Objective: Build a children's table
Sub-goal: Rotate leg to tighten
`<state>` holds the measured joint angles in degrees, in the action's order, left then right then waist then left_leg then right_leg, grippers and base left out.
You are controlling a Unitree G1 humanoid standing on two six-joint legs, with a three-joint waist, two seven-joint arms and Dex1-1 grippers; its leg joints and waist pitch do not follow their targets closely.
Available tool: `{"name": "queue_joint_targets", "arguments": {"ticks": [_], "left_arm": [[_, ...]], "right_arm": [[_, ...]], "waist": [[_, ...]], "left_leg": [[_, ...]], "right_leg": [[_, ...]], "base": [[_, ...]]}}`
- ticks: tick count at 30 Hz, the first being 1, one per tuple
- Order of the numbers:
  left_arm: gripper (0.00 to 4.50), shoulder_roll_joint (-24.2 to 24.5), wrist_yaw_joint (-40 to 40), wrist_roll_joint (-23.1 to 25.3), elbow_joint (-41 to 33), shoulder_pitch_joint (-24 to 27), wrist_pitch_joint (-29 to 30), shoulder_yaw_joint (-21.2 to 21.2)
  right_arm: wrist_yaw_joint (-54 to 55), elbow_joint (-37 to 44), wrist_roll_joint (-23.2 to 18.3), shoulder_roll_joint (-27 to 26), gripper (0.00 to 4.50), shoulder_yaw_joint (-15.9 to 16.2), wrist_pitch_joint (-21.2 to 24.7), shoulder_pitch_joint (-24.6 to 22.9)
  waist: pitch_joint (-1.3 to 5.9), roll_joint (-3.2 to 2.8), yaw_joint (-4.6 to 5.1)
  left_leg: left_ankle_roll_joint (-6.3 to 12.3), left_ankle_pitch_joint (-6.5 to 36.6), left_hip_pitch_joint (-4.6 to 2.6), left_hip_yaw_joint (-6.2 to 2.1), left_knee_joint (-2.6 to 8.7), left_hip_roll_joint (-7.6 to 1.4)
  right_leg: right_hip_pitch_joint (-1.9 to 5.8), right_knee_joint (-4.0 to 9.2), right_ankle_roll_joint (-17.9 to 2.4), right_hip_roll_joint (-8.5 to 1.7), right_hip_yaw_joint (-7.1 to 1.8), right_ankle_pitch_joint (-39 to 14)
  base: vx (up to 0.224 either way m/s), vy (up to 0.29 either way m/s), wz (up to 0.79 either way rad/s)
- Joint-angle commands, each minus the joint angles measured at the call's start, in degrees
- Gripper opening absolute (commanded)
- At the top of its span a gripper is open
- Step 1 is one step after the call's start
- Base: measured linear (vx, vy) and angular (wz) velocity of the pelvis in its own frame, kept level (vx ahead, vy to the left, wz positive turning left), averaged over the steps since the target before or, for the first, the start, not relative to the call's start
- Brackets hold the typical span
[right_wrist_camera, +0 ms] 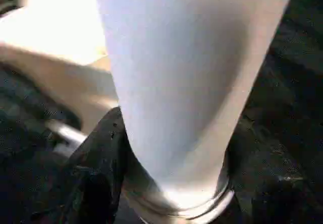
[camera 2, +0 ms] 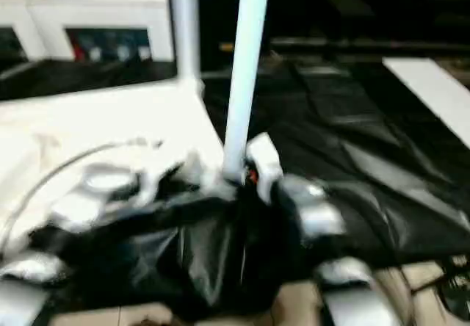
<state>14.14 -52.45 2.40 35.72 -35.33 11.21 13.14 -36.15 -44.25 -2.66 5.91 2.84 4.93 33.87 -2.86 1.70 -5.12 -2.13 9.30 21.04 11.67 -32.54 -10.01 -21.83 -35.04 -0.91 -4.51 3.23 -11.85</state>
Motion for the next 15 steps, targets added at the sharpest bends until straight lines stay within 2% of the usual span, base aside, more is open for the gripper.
{"name": "queue_joint_targets", "arguments": {"ticks": [1, 2, 4, 6, 8, 10, 12, 13, 14, 15], "left_arm": [[0.00, -4.5, 8.9, -0.3, 1.7, -3.0, -0.4, -2.0], [0.00, -4.7, 9.1, -0.1, 1.8, -3.1, -0.6, -1.8], [0.00, -5.1, 9.3, 0.5, 2.2, -3.4, -1.3, -1.2], [0.00, -4.9, 8.8, 1.0, 2.4, -3.3, -2.3, -0.6], [0.00, -4.9, 8.6, 1.1, 2.8, -3.3, -2.8, -0.6], [0.00, -4.5, 7.8, 1.2, 2.7, -3.0, -3.4, -0.5], [0.00, -3.9, 7.8, 1.4, 2.9, -2.5, -4.0, -0.3], [0.00, -3.7, 7.9, 1.8, 2.8, -2.2, -4.4, -0.2], [0.00, -3.7, 7.9, 1.8, 2.8, -2.2, -4.4, -0.2], [0.00, -3.7, 8.3, 1.9, 2.6, -1.9, -4.4, -0.4]], "right_arm": [[5.2, -2.9, 1.7, -5.9, 2.50, 3.8, 1.0, 0.6], [6.0, -3.1, 1.8, -6.3, 2.50, 3.7, 0.9, 0.8], [5.8, -3.1, 1.3, -7.5, 2.50, 3.5, 0.4, 1.2], [4.3, -2.4, 0.6, -8.2, 3.06, 3.3, 0.3, 1.0], [4.1, -2.4, 0.2, -8.4, 3.06, 2.8, 0.6, 1.1], [3.4, -2.0, -0.3, -8.3, 3.40, 2.2, 1.0, 0.9], [3.9, -0.3, 1.8, -5.8, 3.61, 3.5, -1.2, -0.1], [2.6, 2.1, 0.9, -3.7, 3.61, 3.4, -1.2, -1.2], [2.5, 2.2, 0.9, -3.6, 3.61, 3.4, -1.2, -1.2], [0.1, 4.8, -0.2, -1.5, 3.61, 3.0, -1.0, -2.4]], "waist": [[2.84, -0.03, 0.24], [2.88, -0.25, 0.24], [3.03, -0.28, 0.19], [3.16, -0.33, 0.18], [3.21, -0.36, 0.16], [3.20, -0.37, 0.13], [3.15, -0.16, 0.05], [3.11, -0.20, -0.02], [3.06, 0.05, 0.01], [3.11, -0.04, -0.47]], "left_leg": [[-2.16, 18.6, -1.63, -2.16, 3.97, -3.61], [-2.12, 18.7, -1.50, -2.25, 3.96, -3.53], [-1.70, 18.1, -1.30, -2.27, 4.12, -3.67], [-1.08, 16.9, -1.16, -2.15, 4.11, -3.71], [-0.89, 16.5, -1.11, -2.10, 4.10, -3.72], [-0.52, 16.2, -1.14, -2.01, 4.03, -3.68], [-0.48, 16.3, -1.09, -1.97, 4.02, -3.67], [-0.42, 16.3, -1.13, -1.99, 4.05, -3.69], [-0.28, 16.4, -1.14, -1.97, 4.07, -3.71], [0.18, 16.2, -1.27, -1.89, 3.95, -3.81]], "right_leg": [[0.79, 5.60, -9.3, -5.03, -3.02, -21.6], [0.95, 5.60, -9.1, -5.04, -2.96, -21.9], [1.02, 5.54, -8.5, -4.90, -2.96, -20.3], [1.15, 5.16, -9.1, -4.69, -2.97, -15.9], [1.24, 4.98, -9.5, -4.66, -2.93, -14.3], [1.28, 4.91, -10.1, -4.69, -2.94, -13.3], [1.28, 4.97, -10.0, -4.76, -2.93, -14.0], [1.27, 5.05, -9.8, -4.81, -2.95, -14.6], [1.30, 5.12, -9.6, -4.74, -2.94, -14.9], [1.31, 5.16, -9.0, -4.72, -3.01, -14.7]], "base": [[0.000, 0.000, 0.00], [0.000, 0.000, 0.00], [0.000, 0.000, 0.00], [0.000, 0.000, 0.00], [0.000, 0.000, 0.00], [0.000, 0.000, 0.00], [0.000, 0.000, 0.00], [0.000, 0.000, 0.00], [0.000, 0.000, 0.00], [0.000, 0.000, 0.00]]}}
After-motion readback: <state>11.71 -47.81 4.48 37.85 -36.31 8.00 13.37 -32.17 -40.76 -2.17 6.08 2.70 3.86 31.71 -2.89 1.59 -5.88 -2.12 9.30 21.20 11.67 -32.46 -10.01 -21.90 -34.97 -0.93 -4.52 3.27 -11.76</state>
